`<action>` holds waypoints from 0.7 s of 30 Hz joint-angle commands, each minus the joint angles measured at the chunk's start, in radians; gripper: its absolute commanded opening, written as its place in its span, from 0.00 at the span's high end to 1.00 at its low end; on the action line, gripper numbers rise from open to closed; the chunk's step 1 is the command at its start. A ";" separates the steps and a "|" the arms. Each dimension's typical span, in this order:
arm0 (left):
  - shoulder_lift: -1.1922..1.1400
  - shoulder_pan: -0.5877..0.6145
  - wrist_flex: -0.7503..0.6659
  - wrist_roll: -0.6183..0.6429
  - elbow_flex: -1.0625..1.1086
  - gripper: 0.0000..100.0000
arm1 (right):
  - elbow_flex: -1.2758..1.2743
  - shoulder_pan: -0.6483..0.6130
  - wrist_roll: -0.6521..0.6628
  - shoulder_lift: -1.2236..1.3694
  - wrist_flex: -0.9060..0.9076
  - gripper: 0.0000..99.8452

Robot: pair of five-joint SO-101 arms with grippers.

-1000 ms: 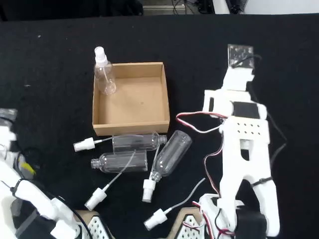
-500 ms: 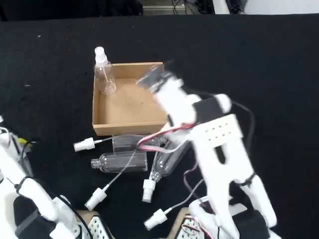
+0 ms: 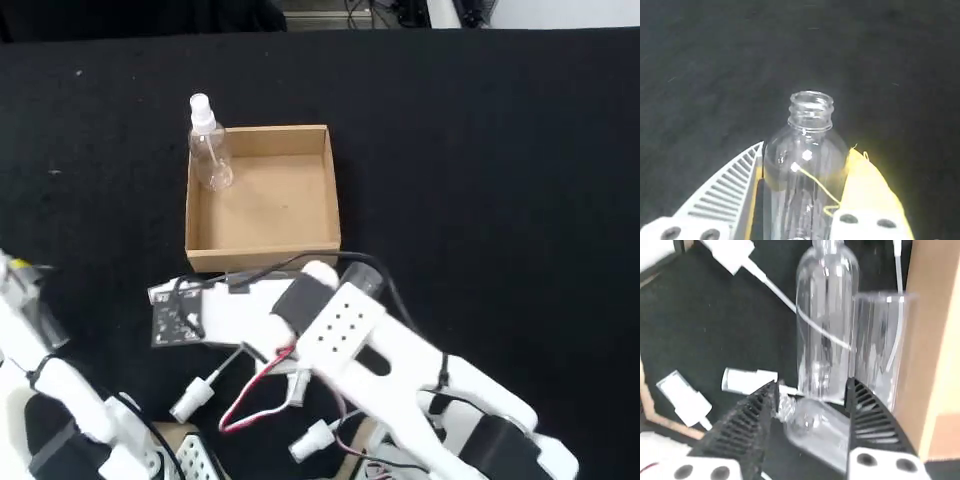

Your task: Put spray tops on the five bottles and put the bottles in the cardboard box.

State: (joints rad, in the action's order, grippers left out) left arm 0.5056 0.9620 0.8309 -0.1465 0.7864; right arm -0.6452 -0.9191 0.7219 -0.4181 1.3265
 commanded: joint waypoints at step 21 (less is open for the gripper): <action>0.006 0.295 -0.015 0.190 -0.142 0.96 | 0.191 -0.241 -0.169 0.400 -0.189 0.80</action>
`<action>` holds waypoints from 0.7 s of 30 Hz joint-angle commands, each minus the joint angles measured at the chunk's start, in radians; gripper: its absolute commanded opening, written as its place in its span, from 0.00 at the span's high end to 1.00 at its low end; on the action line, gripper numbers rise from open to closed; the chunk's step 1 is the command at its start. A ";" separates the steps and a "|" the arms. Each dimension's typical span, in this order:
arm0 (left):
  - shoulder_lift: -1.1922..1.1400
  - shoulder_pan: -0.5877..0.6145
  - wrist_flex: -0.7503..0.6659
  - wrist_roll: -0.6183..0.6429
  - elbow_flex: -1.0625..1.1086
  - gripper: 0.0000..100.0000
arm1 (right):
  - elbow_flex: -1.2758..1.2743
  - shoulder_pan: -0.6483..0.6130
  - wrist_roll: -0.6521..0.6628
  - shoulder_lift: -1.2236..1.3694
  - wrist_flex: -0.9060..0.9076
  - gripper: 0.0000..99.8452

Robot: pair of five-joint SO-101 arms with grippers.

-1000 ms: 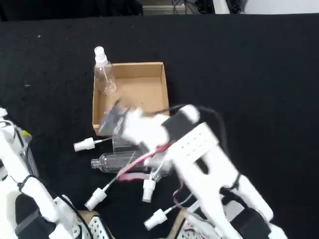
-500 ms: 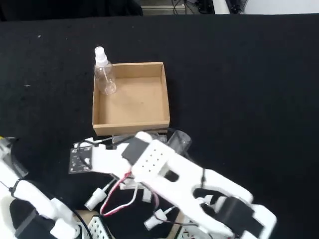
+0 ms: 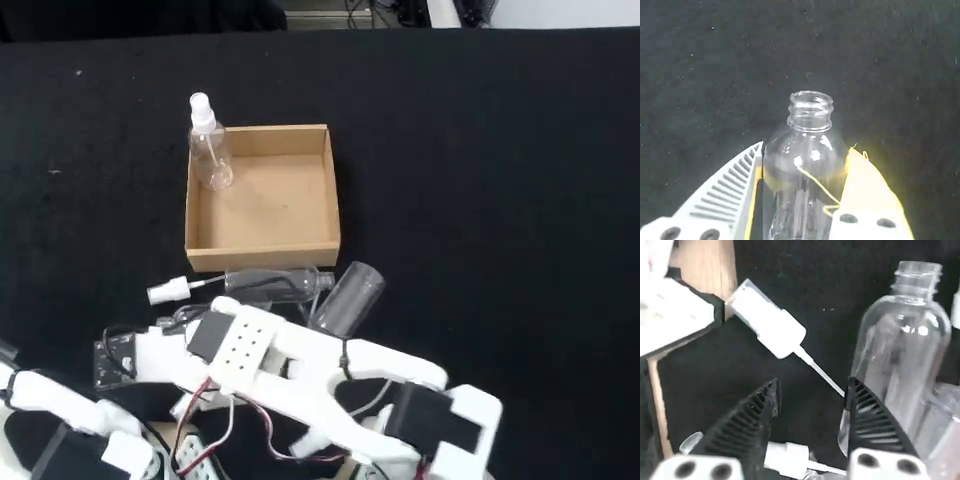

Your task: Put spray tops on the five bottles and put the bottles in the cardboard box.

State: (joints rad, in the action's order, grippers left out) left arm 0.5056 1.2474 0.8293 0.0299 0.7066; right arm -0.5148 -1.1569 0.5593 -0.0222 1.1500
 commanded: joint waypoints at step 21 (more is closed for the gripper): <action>0.006 0.008 -0.009 0.014 -0.062 0.96 | 0.111 -0.147 -0.031 0.070 -0.044 0.80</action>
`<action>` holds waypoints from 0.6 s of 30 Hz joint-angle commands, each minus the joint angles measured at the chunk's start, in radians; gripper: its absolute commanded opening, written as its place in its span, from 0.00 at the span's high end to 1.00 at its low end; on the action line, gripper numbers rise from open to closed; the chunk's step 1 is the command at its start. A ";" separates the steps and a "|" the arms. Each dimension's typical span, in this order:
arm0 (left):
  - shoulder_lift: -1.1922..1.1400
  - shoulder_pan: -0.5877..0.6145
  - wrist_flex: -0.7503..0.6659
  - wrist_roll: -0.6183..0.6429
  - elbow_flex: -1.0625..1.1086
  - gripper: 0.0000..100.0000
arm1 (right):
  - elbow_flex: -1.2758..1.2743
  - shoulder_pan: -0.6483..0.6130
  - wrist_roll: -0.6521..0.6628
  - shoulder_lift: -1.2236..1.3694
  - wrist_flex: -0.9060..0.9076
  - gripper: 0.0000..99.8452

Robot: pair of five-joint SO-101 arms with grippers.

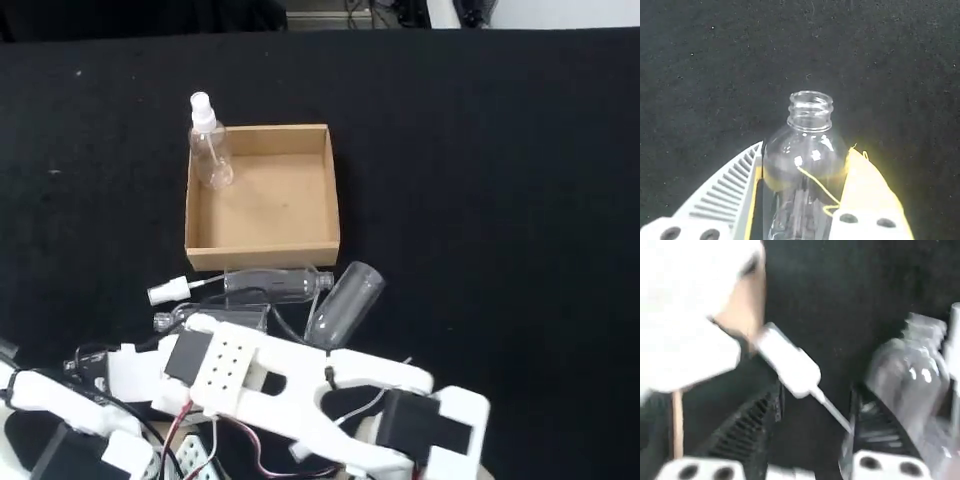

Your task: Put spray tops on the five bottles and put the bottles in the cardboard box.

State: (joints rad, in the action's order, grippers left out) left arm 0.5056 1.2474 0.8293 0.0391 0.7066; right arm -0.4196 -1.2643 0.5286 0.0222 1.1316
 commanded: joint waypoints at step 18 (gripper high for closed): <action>0.006 0.008 -0.012 0.005 -0.064 0.96 | 0.047 -0.043 -0.003 0.056 -0.002 0.80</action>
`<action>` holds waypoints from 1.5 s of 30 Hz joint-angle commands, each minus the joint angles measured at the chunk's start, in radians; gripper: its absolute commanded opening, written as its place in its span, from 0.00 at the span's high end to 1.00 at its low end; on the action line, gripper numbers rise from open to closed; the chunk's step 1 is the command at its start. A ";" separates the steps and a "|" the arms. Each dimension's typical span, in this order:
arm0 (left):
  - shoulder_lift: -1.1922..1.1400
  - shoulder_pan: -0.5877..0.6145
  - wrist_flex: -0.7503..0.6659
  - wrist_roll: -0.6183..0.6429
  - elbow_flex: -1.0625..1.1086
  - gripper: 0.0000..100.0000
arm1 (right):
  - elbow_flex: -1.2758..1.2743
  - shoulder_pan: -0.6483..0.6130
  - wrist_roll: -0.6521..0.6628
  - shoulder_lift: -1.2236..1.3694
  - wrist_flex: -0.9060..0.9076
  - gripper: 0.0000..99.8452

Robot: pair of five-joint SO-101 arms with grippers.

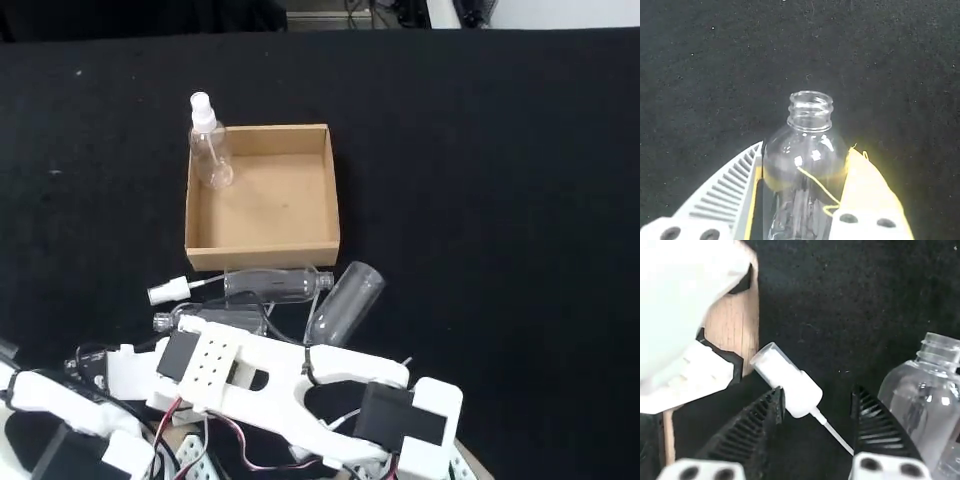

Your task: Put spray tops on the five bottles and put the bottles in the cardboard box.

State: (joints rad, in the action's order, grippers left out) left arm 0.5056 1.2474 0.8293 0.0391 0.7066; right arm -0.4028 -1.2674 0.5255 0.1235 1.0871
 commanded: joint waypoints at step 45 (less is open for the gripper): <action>0.009 -0.104 0.241 0.008 -0.254 0.96 | 0.028 0.028 -0.123 0.045 -0.029 0.74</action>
State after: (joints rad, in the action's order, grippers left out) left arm 0.5056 1.1523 1.0671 0.0391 0.5132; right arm -0.4319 -1.2551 0.3782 0.1603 1.0687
